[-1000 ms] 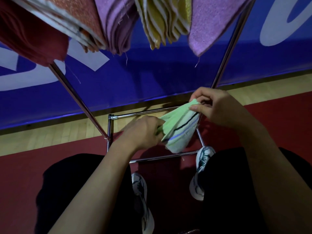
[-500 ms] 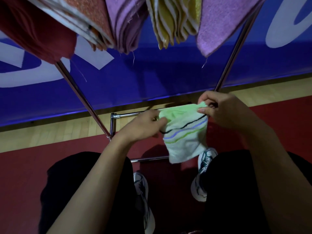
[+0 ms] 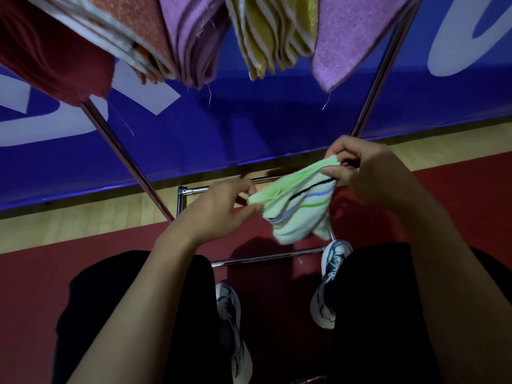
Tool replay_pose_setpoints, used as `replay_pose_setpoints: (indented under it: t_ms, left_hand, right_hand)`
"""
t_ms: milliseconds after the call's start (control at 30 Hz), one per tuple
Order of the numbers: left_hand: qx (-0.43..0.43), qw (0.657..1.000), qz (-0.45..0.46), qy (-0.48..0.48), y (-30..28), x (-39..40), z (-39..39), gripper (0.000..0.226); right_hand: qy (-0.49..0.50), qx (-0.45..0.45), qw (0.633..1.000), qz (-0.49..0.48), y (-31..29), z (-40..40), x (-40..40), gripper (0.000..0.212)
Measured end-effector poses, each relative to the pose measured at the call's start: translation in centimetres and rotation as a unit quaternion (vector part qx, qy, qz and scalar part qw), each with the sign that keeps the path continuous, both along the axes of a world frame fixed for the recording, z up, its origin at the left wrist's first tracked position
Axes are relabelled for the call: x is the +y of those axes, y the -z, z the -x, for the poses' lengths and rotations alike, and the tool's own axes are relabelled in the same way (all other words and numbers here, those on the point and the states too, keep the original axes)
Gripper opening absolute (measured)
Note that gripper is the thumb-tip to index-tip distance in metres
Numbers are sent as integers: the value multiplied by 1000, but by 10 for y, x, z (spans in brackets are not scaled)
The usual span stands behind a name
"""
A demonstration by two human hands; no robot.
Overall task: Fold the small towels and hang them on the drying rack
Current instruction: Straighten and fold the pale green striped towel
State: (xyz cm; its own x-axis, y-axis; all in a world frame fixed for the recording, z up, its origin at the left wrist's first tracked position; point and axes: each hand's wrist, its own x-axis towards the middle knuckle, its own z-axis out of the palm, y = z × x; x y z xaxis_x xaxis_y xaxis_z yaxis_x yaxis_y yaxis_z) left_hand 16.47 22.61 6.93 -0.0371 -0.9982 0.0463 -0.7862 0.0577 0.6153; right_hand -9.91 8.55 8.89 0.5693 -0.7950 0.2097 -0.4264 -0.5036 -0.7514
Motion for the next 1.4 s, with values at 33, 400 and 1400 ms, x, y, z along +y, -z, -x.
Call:
replay_pose_setpoints:
  t_ms: [33,400,1400]
  left_hand:
    - [-23,999,-29,1,3,0,-2,15]
    - [50,985,-162,-39,13,-7,15,63]
    - [-131,946,-220,-199,36,-29,35,55]
  right_hand:
    - [-6,2,1000,2,-1,0,0,20]
    - [-29,-2,1000,3,-10,-2,7,18]
    - [-59,96,992,48,11,-8,5,19]
